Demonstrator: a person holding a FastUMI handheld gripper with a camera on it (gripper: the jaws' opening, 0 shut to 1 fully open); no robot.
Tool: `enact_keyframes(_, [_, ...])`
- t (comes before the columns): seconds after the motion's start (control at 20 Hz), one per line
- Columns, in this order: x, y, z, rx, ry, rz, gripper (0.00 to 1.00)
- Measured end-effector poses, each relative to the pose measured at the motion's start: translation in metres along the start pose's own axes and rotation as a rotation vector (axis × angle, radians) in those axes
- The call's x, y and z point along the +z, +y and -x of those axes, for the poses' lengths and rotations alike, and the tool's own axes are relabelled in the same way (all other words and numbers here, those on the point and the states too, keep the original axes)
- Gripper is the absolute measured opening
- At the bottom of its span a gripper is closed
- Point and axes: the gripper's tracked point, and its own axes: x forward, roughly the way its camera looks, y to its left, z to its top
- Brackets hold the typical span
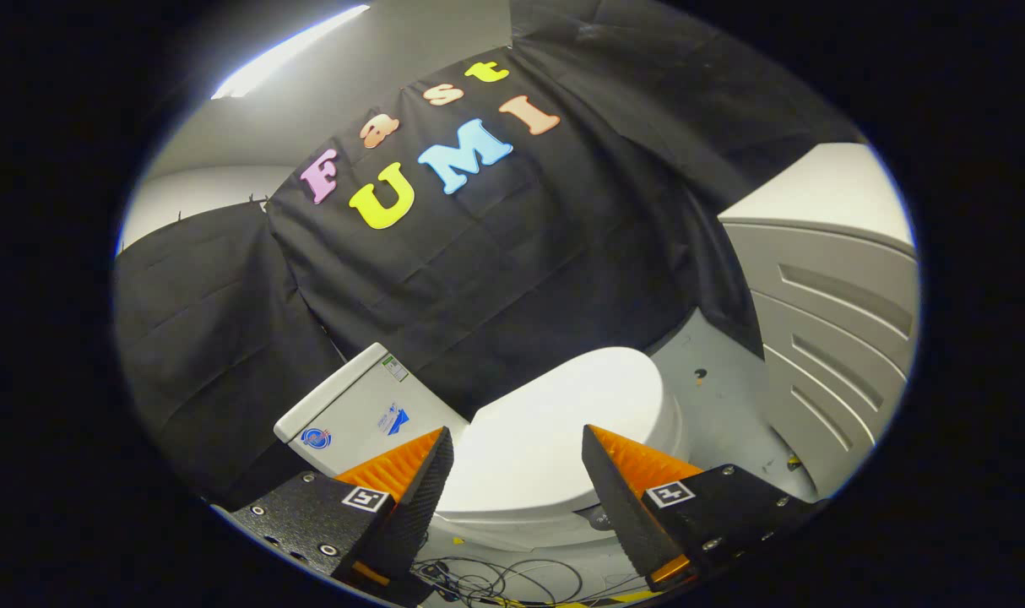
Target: Open the toilet lid.
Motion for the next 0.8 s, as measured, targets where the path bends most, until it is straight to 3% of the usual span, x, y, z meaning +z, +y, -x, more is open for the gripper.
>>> enact_keyframes(0.8, [-0.089, -0.086, -0.036, -0.086, 0.242, -0.371, 0.94])
